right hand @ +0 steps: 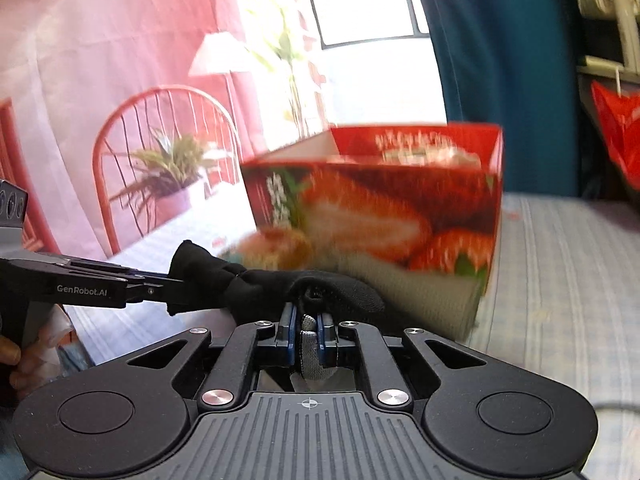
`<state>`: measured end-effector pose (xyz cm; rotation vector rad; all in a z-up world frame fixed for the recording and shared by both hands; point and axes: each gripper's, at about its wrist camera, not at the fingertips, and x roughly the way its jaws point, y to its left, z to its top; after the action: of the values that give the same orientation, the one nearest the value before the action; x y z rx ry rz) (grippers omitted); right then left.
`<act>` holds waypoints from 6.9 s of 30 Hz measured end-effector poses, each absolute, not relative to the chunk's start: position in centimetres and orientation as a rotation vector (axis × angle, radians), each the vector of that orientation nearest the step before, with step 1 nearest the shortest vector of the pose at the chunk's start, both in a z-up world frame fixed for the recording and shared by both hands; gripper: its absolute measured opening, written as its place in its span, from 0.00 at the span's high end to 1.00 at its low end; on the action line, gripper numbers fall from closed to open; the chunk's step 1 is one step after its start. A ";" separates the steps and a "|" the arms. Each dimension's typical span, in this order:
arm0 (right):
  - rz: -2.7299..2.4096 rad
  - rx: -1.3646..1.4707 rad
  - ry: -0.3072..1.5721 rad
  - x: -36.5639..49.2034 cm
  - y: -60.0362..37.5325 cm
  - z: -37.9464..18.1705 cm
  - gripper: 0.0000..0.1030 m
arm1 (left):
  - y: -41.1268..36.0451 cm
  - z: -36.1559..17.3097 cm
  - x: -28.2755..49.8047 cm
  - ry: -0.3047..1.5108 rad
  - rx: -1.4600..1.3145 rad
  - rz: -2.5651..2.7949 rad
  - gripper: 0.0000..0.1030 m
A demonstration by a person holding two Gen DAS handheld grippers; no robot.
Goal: Organize soft objects
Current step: 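Lift the black gloves into the red box and open both tools, then grasp the panda-printed bread package with the left tool, then carry the bread package into the red box and open the left tool, then move both open tools to the black eye mask beside the box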
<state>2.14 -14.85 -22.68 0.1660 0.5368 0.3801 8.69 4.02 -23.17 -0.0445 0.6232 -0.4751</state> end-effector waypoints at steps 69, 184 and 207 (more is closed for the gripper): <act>0.375 -0.032 0.573 10.5 -13.0 -23.4 0.58 | 5.3 -23.0 20.9 0.832 -0.038 -0.391 0.25; 0.295 -0.125 0.688 30.3 -10.8 -17.8 0.59 | 0.7 -16.6 32.7 0.660 -0.154 -0.479 0.41; 0.338 -0.106 0.506 14.3 -15.1 -16.8 0.58 | 1.4 -16.8 18.7 0.613 -0.082 -0.459 0.40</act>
<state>14.32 -15.10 -16.79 -0.1058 0.5063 0.3380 18.70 1.43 -16.84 -0.0817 0.6133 -0.4592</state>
